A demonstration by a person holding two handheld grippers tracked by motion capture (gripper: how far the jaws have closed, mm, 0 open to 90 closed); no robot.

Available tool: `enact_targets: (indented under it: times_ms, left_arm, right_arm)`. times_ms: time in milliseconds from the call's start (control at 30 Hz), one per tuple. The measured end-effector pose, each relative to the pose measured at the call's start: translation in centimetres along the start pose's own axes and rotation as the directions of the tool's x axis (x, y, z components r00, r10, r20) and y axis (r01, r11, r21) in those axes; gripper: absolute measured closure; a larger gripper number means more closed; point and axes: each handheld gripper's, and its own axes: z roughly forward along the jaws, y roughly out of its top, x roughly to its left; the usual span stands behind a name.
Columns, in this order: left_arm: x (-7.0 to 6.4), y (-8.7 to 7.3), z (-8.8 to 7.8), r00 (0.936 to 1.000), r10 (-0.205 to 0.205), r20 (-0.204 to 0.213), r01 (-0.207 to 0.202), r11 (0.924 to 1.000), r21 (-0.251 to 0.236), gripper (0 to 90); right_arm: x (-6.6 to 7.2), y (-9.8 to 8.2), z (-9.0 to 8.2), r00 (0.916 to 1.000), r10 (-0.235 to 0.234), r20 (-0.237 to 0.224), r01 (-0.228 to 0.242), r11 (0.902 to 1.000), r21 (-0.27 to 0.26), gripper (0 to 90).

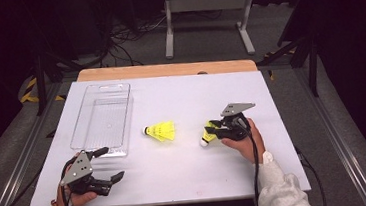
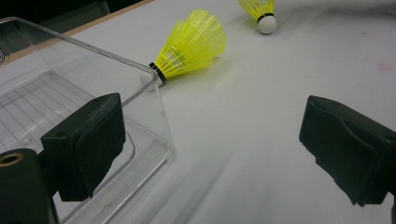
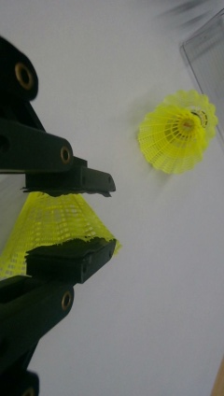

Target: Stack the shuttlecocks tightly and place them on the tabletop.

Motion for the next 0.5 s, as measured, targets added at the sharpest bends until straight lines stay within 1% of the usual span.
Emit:
enact_targets:
  times_ms: [67, 133, 233, 300, 433, 500]
  left_arm:
    - [0.0, 0.0, 0.0, 1.0000, 0.000, -0.001, 0.000, 1.0000, 0.000, 7.9]
    - [0.0, 0.0, 0.0, 1.0000, 0.000, -0.001, 0.000, 1.0000, 0.000, 7.9]
    - [0.0, 0.0, 0.0, 1.0000, 0.000, -0.001, 0.000, 1.0000, 0.001, 7.9]
    - [0.0, 0.0, 0.0, 1.0000, 0.001, -0.003, -0.001, 1.0000, 0.001, 7.9]
    - [0.0, 0.0, 0.0, 1.0000, 0.001, -0.003, -0.001, 1.0000, 0.001, 7.9]
    - [0.0, 0.0, 0.0, 1.0000, 0.001, -0.002, -0.001, 1.0000, 0.001, 7.9]
  right_arm:
    - [-0.1, -0.4, -0.3, 0.9999, 0.012, -0.008, -0.012, 0.9999, 0.009, 59.4]
    - [-0.2, -0.8, -0.6, 0.9997, 0.019, -0.012, -0.019, 0.9997, 0.016, 58.6]
    - [-0.4, -1.3, -1.2, 0.9989, 0.034, -0.032, -0.033, 0.9993, 0.016, 54.4]
    - [-0.4, -1.6, -1.6, 0.9988, 0.026, -0.041, -0.025, 0.9991, 0.034, 52.0]
    - [-0.4, -1.9, -2.0, 0.9985, 0.025, -0.049, -0.023, 0.9986, 0.047, 49.8]
    - [-0.3, -2.4, -2.4, 0.9976, 0.016, -0.068, -0.012, 0.9980, 0.063, 47.9]
